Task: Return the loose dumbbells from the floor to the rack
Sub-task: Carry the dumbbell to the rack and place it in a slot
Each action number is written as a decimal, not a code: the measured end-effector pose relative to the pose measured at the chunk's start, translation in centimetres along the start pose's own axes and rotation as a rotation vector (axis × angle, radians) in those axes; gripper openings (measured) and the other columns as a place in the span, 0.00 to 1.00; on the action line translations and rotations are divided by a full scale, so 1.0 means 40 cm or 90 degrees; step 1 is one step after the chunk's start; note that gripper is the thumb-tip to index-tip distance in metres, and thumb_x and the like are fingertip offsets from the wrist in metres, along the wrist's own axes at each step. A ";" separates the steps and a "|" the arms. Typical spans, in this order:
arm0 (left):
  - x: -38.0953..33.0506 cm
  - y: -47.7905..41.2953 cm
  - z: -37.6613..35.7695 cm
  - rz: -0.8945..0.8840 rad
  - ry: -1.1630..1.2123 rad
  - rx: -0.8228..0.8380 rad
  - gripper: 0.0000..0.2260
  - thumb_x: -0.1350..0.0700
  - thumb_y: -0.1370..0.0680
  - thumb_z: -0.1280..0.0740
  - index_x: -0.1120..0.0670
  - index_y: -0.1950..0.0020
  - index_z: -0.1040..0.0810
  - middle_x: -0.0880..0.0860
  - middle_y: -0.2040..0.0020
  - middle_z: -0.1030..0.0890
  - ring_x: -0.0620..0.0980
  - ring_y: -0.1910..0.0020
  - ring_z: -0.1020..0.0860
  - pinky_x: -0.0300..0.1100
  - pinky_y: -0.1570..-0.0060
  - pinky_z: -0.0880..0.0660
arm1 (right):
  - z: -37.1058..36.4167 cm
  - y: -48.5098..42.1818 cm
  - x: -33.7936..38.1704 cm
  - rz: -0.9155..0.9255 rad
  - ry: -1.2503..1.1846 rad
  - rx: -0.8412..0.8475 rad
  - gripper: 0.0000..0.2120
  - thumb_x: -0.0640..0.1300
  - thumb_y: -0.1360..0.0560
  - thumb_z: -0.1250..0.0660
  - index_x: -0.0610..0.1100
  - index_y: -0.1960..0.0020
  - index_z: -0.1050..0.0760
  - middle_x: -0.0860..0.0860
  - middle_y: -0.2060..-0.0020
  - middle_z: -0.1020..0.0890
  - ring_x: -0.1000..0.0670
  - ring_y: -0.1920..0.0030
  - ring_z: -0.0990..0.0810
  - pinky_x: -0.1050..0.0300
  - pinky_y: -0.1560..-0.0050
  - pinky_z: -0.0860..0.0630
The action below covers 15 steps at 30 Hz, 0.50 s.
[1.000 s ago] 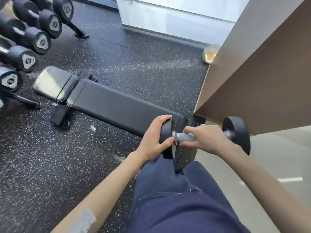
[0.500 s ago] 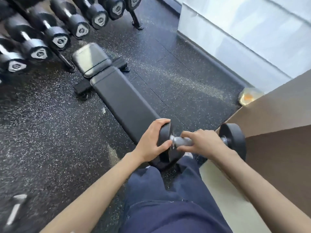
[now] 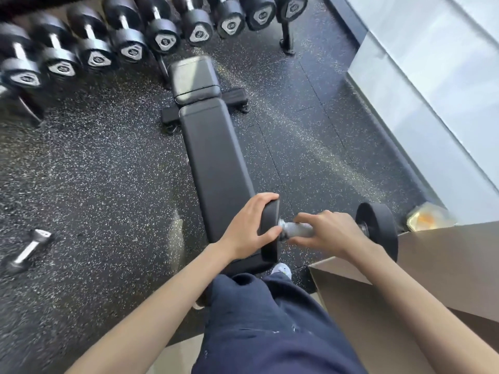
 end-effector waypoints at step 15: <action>-0.081 -0.173 -0.075 -0.011 0.003 0.001 0.31 0.41 0.28 0.42 0.58 0.31 0.34 0.53 0.33 0.30 0.46 0.34 0.33 0.35 0.36 0.39 | 0.057 0.001 -0.189 -0.058 -0.027 -0.029 0.22 0.68 0.30 0.40 0.57 0.42 0.30 0.49 0.53 0.18 0.45 0.49 0.21 0.56 0.61 0.34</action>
Point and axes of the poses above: each hand's wrist, its own y-axis away from the middle knuckle, its own z-axis out of the back of the hand, x = y × z, the point moved 8 cm from there along -y, towards the middle knuckle
